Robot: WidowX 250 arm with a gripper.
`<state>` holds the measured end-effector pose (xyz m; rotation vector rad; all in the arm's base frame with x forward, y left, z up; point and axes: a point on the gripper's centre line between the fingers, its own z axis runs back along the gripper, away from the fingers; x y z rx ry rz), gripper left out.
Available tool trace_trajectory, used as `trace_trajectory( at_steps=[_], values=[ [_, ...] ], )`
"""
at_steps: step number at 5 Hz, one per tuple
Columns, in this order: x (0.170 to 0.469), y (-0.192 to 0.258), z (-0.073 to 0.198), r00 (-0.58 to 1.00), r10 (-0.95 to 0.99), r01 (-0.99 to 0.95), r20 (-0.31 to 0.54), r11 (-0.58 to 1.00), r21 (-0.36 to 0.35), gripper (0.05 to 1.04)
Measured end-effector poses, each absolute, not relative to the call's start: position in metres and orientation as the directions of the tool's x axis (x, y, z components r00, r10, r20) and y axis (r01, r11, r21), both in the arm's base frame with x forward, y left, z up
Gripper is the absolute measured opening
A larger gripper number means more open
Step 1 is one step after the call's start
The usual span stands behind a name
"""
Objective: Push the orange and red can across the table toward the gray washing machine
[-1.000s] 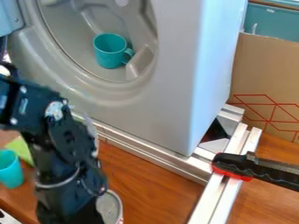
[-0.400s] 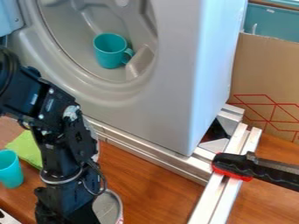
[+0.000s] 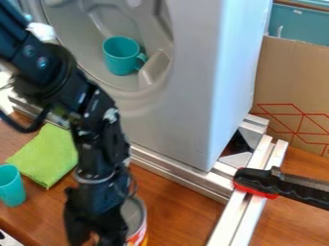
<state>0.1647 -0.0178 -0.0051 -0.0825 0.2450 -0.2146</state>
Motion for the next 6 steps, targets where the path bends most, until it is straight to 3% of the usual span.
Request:
trace_trajectory(
  at_steps=[1, 2, 3, 4, 6],
  values=[
    [0.198, -0.013, 0.006, 0.948, -0.269, 0.262, -0.167, 0.963, -0.067, 1.001],
    [0.220, -0.013, 0.012, 0.953, -0.292, 0.286, -0.082, 0.955, -0.078, 1.001],
    [0.222, -0.012, 0.014, 0.960, -0.272, 0.266, -0.072, 0.960, -0.084, 1.001],
    [0.210, -0.012, 0.032, 0.974, -0.218, 0.212, -0.068, 0.974, -0.078, 1.001],
    [0.154, 0.001, 0.086, 0.992, -0.111, 0.113, -0.058, 0.993, 0.039, 1.001]
  ],
)
